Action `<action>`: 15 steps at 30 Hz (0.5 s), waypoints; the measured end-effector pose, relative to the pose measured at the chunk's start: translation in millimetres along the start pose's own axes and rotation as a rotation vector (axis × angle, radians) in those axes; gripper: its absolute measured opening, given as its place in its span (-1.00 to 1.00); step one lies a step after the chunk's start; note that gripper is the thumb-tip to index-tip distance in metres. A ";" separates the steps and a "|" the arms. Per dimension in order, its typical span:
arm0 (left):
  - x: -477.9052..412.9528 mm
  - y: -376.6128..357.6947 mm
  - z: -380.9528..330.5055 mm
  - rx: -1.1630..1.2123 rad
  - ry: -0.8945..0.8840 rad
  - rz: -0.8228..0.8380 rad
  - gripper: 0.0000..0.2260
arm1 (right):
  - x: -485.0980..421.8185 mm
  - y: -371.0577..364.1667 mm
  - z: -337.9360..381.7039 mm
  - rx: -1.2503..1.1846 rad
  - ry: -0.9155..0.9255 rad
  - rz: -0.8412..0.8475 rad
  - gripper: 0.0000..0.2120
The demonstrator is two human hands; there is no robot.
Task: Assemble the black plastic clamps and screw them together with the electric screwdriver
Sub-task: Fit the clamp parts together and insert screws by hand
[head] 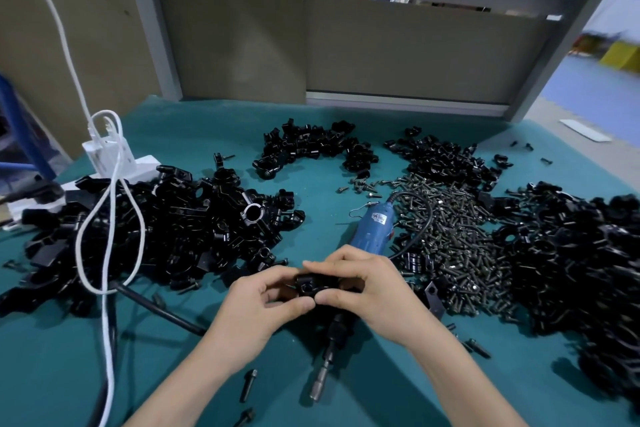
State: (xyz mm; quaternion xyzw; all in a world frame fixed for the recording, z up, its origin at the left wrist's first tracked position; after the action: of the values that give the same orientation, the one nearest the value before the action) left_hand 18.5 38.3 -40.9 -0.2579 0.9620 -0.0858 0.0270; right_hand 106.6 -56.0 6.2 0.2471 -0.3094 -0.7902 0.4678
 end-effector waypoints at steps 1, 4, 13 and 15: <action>-0.4 -0.1 0.1 -0.004 0.001 -0.002 -0.73 | 0.0 -0.5 -1.3 0.004 0.001 0.011 -0.61; -1.6 3.5 -1.1 0.008 -0.001 -0.020 -0.73 | -0.5 -0.7 -8.9 -0.028 -0.027 0.037 -0.58; -2.0 3.0 -0.6 -0.033 -0.011 -0.030 -0.70 | 0.6 -1.4 -17.0 -0.196 -0.092 0.030 -0.62; -2.7 3.3 -0.4 -0.063 -0.011 -0.038 -0.70 | 1.2 0.9 -12.5 -0.210 -0.093 0.084 -0.61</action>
State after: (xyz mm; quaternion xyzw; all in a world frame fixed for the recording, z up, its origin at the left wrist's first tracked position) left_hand 19.2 42.5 -41.1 -0.2774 0.9589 -0.0545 0.0226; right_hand 115.1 -60.6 -1.9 0.1466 -0.2563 -0.8084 0.5092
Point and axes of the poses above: each hand's wrist, its own x-axis away from the middle knuckle, its own y-axis out of the back of the hand, z = x × y, the point moved 10 cm from there along -x, towards the middle knuckle, and after that the axes turned 10 degrees about x, right-handed, at the moved point
